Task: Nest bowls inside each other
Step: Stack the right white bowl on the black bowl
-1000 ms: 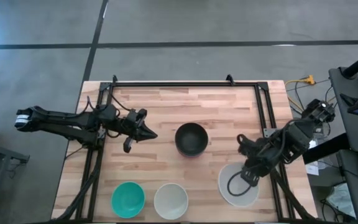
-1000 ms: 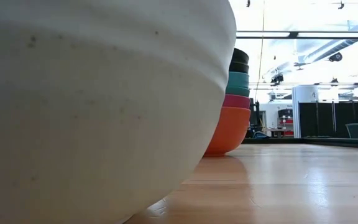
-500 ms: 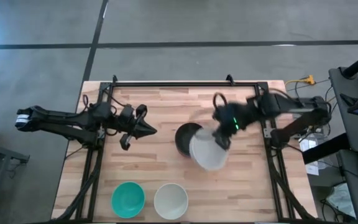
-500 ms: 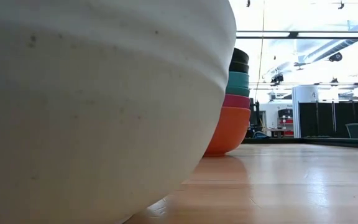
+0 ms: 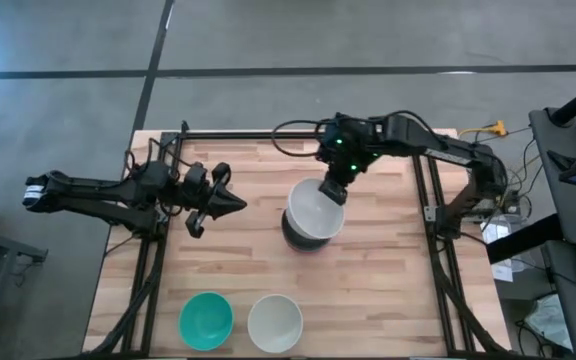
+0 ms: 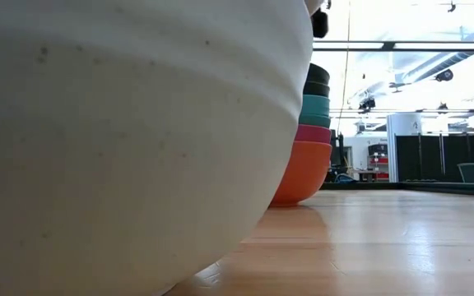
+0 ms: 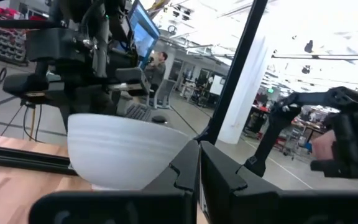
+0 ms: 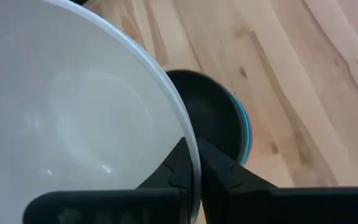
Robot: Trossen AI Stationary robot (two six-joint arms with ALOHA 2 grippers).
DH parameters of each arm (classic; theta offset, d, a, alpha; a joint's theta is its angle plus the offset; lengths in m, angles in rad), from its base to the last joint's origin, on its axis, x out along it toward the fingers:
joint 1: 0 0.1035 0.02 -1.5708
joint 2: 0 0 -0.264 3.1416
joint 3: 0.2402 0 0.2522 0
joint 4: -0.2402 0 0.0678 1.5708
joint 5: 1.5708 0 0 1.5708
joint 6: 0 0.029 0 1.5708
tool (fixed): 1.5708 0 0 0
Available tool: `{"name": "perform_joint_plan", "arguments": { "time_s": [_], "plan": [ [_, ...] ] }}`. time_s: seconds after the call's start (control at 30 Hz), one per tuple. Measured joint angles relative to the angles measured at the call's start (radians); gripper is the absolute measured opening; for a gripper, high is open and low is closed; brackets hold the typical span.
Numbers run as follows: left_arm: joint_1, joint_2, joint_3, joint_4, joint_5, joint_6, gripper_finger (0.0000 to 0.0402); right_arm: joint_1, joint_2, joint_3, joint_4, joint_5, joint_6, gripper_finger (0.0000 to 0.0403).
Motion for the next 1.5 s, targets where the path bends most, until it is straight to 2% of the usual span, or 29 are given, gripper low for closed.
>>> {"name": "perform_joint_plan", "arguments": {
  "time_s": [0.23,0.4,0.57,0.83,1.0,1.5],
  "plan": [
    [0.000,-0.007,-0.002,-0.002,-0.017,-0.001,0.0000,-0.002,0.160,0.185,-0.180,0.007,-0.136,0.0009],
    [0.000,-0.007,-0.002,-0.001,-0.017,0.000,0.0000,-0.004,0.258,0.262,-0.223,0.013,-0.193,0.0009],
    [0.000,-0.011,-0.003,-0.001,-0.017,-0.001,0.0000,-0.003,0.306,0.252,-0.257,0.013,-0.228,0.0009],
    [0.000,-0.012,-0.005,-0.003,-0.017,-0.001,0.0000,-0.003,0.308,0.225,-0.243,0.017,-0.236,0.0009],
    [0.000,-0.008,-0.005,-0.003,-0.017,-0.001,0.0000,0.010,0.308,0.225,-0.243,0.066,-0.211,0.0009],
    [0.000,-0.008,-0.005,-0.004,-0.028,0.003,0.0000,0.053,0.342,0.224,-0.241,0.103,-0.156,0.0009]
  ]
}}
